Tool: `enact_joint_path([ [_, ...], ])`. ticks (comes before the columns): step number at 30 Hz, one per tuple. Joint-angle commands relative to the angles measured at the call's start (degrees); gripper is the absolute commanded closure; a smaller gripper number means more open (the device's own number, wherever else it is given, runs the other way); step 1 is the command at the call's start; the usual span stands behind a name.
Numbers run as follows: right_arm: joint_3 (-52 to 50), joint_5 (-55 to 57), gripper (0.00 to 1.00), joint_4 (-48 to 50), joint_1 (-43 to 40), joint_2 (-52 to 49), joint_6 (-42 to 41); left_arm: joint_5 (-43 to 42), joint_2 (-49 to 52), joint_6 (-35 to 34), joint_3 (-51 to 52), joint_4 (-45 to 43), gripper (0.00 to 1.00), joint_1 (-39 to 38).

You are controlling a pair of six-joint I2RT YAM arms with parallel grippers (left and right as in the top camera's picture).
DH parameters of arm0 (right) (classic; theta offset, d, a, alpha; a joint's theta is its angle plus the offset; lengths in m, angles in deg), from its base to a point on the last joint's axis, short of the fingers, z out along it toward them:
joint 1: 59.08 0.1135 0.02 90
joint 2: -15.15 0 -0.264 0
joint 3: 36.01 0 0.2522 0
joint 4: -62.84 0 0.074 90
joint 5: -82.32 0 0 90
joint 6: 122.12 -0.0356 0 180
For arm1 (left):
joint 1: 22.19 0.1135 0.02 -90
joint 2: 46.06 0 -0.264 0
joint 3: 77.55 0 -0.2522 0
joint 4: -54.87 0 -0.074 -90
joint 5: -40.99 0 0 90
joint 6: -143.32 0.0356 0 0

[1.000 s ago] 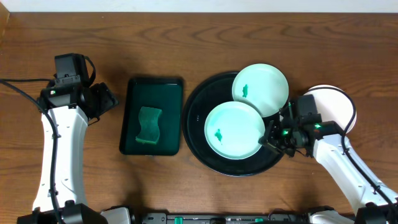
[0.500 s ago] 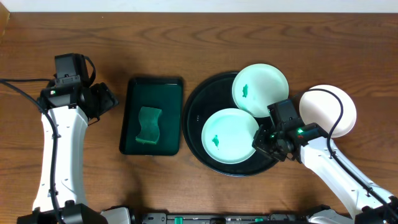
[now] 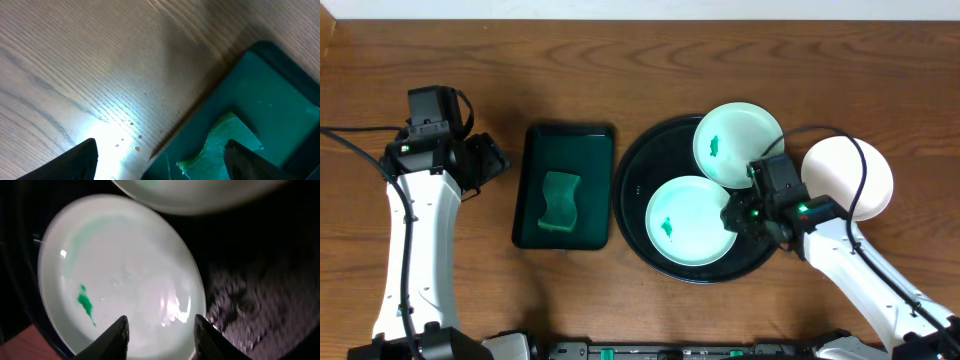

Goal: Clean dirty plates on tray and stack at the side
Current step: 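Grasp the lower pale green plate rim with the right gripper, then hold the pale green plate tilted with the right gripper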

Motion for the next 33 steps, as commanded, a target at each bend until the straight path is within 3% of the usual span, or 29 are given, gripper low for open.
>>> enact_joint_path([
  [1, 2.6, 2.5, 0.62, 2.4, -1.0, 0.5, 10.7, 0.5, -0.2, -0.3, -0.9, 0.2, 0.19, 0.2],
  [6, 2.2, 5.5, 0.62, 2.6, -0.8, -0.9, 15.5, 0.5, -0.2, -0.3, -0.9, 0.3, 0.19, 0.2],
  [17, 1.3, 5.7, 0.65, 5.8, -0.9, -9.9, 15.6, 0.5, -0.2, -0.3, -0.9, 0.2, 0.19, 0.2],
  [20, 1.3, 5.8, 0.71, 7.3, -0.9, -12.3, 15.6, 0.5, -0.2, -0.3, -0.9, 0.2, 0.19, 0.2],
  [26, 1.3, 5.8, 0.99, 8.9, -0.9, -13.7, 15.6, 0.5, -0.2, -0.3, -0.9, 0.2, 0.19, 0.2],
  [33, 1.3, 11.4, 0.99, 9.3, -0.9, -13.7, 13.1, 0.5, -0.2, -0.3, -0.9, 0.2, 0.19, 0.2],
])
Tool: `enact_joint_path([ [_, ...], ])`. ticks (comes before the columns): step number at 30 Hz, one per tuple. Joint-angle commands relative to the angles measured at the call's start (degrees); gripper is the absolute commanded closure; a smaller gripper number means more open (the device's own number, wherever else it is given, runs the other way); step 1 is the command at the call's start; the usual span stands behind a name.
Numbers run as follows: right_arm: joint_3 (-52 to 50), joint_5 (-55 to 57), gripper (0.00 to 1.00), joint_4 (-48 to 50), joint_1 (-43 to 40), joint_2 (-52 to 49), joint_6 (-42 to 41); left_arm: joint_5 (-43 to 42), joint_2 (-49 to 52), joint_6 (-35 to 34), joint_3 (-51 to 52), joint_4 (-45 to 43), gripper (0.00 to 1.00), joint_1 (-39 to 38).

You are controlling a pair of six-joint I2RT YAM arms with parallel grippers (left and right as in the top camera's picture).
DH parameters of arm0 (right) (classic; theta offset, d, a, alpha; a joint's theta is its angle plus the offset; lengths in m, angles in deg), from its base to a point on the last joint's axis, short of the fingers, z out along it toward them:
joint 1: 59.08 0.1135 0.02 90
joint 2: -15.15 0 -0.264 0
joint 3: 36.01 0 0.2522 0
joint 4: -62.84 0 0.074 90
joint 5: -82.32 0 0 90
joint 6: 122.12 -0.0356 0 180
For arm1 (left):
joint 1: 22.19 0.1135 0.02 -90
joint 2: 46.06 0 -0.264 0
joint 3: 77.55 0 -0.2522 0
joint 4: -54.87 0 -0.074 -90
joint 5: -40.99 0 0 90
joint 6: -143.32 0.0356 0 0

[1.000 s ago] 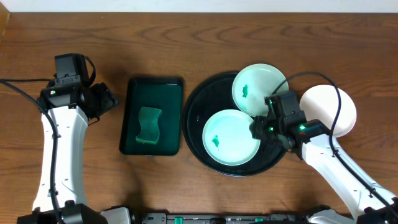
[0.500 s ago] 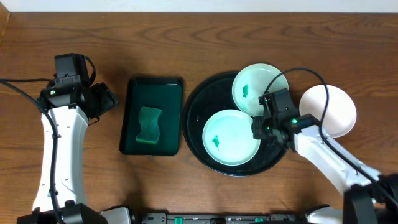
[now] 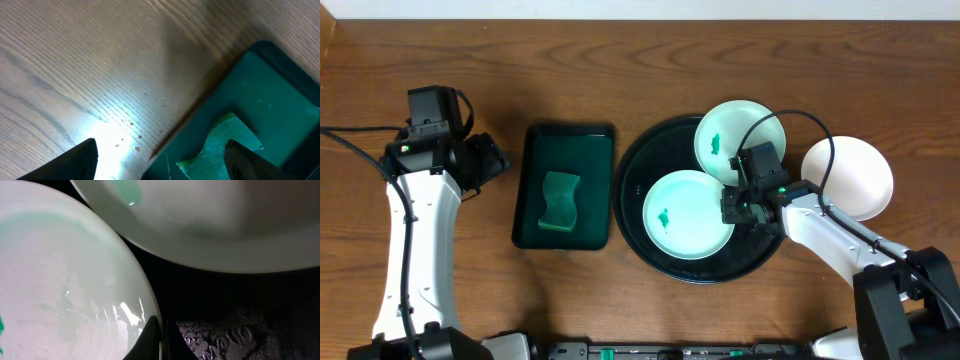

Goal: Clean dirty plates on tray and stack at the side
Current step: 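Hold the pale green plate tilted with the right gripper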

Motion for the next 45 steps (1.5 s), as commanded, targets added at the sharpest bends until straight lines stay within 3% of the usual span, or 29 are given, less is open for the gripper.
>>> enact_joint_path([
  [1, -0.3, 6.0, 0.99, 0.3, -0.4, -0.2, -2.5, 0.5, -0.2, -0.3, -0.9, 0.2, 0.19, 0.2],
  [6, -0.3, 6.1, 0.96, 0.3, -0.4, -0.2, -2.4, 0.5, -0.2, -0.3, -0.9, 0.2, 0.19, 0.2],
  [12, 0.2, 6.1, 0.73, 0.2, -0.4, 0.1, -2.2, 0.5, -0.2, -0.3, -0.9, 0.2, 0.19, 0.2],
  [18, 0.9, 6.1, 0.63, 0.1, -0.4, 3.2, -0.2, 0.5, -0.2, -0.3, -0.9, 0.2, 0.19, 0.2],
  [28, 0.9, 6.1, 0.72, -0.8, -0.4, 4.6, -0.2, 0.5, -0.2, -0.3, -0.9, 0.2, 0.19, 0.2],
  [45, 0.7, 5.6, 0.72, -1.2, -0.3, 4.3, -0.2, 0.5, -0.2, -0.3, -0.9, -1.1, 0.19, 0.2],
])
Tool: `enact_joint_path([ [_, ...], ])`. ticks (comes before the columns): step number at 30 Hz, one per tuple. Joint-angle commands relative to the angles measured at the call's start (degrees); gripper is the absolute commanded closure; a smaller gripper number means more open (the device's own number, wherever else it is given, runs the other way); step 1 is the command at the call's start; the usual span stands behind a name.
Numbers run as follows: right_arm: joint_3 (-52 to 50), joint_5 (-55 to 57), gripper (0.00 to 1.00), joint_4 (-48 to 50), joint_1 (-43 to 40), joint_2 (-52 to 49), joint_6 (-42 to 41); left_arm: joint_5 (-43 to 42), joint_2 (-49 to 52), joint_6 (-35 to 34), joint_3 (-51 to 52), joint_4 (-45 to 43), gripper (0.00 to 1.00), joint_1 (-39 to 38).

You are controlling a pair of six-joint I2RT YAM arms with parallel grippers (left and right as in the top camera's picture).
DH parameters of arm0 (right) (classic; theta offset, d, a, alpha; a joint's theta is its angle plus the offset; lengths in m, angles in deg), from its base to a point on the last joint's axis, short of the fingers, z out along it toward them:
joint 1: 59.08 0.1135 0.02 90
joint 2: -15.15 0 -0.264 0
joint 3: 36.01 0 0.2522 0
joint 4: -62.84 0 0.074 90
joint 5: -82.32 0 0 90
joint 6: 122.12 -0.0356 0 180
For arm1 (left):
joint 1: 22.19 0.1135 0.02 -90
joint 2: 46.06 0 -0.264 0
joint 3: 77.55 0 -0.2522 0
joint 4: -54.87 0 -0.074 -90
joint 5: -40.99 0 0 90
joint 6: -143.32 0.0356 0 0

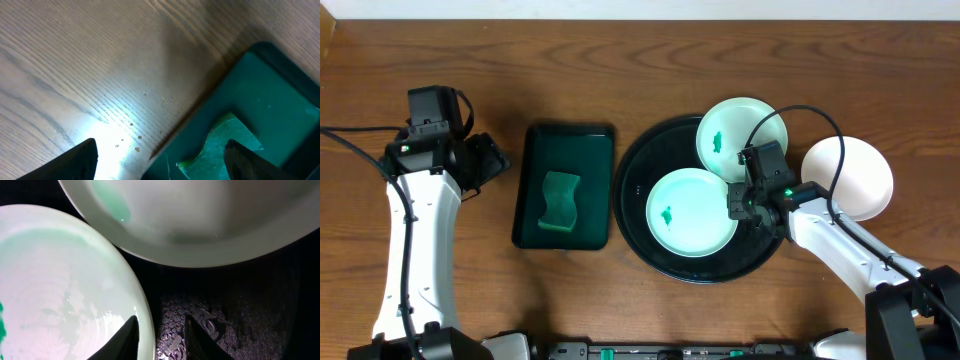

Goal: Clean dirty plates on tray and stack at the side
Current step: 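Hold the pale green plate tilted with the right gripper, then move the left gripper down to the green sponge in the tray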

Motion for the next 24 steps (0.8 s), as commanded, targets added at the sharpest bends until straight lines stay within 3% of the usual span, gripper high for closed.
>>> enact_joint_path([
  [1, 0.6, 0.5, 0.72, 0.0, -0.3, 0.3, 0.3, 0.5, -0.2, -0.3, -0.9, -1.2, 0.19, 0.2],
  [3, 0.6, 0.5, 0.73, -0.3, -0.3, 0.3, 0.3, 0.2, -0.2, -0.4, -0.9, -1.5, 0.19, 0.2],
  [6, 0.6, -1.1, 0.73, -0.4, -0.3, 0.3, 1.3, -7.7, -0.2, -0.2, -0.9, 4.0, 0.19, 0.2],
  [10, 0.6, -4.2, 0.69, -0.4, -0.3, 0.3, 3.5, -16.8, 0.1, 4.5, 0.6, 4.8, 0.19, -0.7],
  [19, 0.6, -4.2, 0.66, -0.8, -0.3, 0.3, 3.5, -15.7, 1.0, 6.0, 2.2, 4.7, 0.25, -8.2],
  [24, 0.6, -5.2, 0.52, -1.5, -0.3, 0.3, 3.2, -12.0, 1.6, 6.0, 2.2, 4.7, 0.27, -11.8],
])
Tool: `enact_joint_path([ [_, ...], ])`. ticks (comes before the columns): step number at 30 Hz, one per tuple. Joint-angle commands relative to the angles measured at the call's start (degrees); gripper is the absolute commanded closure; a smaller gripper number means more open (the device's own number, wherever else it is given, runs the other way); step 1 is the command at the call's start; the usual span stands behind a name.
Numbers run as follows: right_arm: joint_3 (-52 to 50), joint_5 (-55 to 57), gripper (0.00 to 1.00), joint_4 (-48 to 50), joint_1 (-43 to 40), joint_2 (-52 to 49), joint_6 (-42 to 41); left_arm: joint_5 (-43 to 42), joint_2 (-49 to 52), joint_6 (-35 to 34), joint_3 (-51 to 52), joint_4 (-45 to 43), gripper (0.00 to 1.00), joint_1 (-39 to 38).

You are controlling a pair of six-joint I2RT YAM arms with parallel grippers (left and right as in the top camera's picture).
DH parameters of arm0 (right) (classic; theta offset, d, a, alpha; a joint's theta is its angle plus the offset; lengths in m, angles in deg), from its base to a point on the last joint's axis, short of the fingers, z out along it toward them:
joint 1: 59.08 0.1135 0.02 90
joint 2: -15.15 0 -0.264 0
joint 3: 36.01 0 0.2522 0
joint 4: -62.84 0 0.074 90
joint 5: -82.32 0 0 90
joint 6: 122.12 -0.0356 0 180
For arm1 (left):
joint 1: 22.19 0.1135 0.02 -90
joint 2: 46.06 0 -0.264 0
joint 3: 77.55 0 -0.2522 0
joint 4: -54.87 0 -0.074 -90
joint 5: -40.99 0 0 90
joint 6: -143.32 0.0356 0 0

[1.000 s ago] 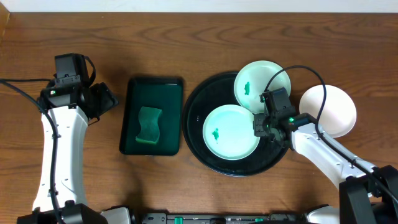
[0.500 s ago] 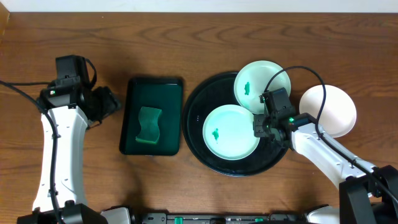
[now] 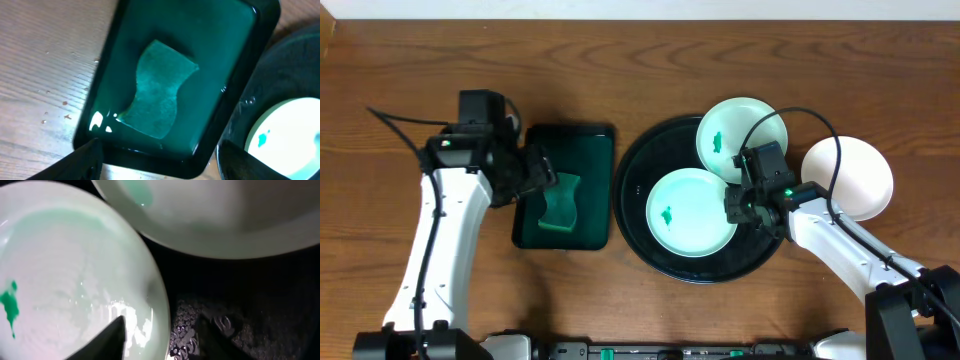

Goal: Clean dirty plates on tray and stack at the side
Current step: 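Move the left gripper down to the green sponge in the tray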

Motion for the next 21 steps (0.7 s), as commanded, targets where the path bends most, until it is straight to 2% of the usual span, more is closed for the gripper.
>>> enact_joint_path([
  [1, 0.6, -1.3, 0.51, -0.4, -0.3, 0.3, 0.2, 2.9, 1.1, 1.1, 0.7, 0.2, 0.28, -2.0],
  [6, 0.6, -2.0, 0.50, -0.4, -0.3, 0.3, 0.2, 3.5, 3.0, 1.1, 1.1, 0.2, 0.34, -3.5],
  [9, 0.6, -2.0, 0.57, -0.5, -0.3, 0.3, 0.2, 3.5, 5.0, 1.2, 1.5, -0.3, 0.37, -3.6],
  [16, 0.6, -2.0, 0.58, -0.5, -0.3, 0.3, 0.2, 3.5, 11.1, 2.2, 1.6, -1.1, 0.50, -3.6],
  [21, 0.6, -2.0, 0.58, -0.5, -0.3, 0.3, 0.2, 3.5, 14.7, 4.0, 1.6, -1.1, 0.51, -3.6],
])
